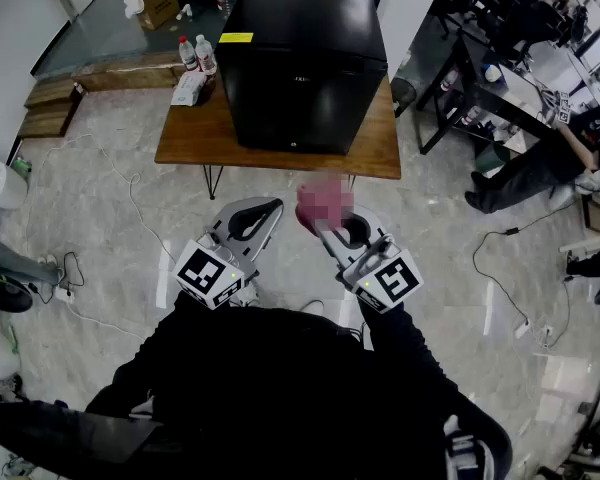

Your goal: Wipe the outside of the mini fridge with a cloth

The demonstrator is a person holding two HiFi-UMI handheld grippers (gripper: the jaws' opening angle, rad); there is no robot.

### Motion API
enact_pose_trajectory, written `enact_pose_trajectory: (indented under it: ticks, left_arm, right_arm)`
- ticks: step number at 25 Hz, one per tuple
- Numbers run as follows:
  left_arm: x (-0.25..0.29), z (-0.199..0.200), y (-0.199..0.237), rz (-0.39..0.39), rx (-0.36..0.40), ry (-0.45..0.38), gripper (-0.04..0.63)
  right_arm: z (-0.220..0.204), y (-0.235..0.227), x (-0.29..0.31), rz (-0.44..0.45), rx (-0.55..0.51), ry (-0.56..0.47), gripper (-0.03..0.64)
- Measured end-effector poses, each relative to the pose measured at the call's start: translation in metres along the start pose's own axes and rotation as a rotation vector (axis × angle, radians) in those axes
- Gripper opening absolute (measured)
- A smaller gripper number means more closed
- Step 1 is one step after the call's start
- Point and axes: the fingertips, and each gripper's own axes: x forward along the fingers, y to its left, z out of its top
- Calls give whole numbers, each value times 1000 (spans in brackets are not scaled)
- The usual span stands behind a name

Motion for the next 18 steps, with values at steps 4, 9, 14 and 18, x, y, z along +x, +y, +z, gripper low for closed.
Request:
enact_pose_trajectory:
  ticks: [4, 9, 14, 18]
  left_arm:
    - [-1, 3, 4, -10, -37, -11, 6]
    - [-4, 3, 14, -5, -39, -14, 6]
    - [-5, -1, 27, 19, -39, -14, 6]
    - [-5, 0, 26, 20, -33, -14, 6]
  right_arm:
    - [-4, -2, 5, -10, 5, 11, 84]
    - [-4, -1, 14, -20, 14, 14, 84]
    - [-6, -2, 25, -20, 24, 19, 84]
    - [-1, -1, 21, -2, 70, -15, 86]
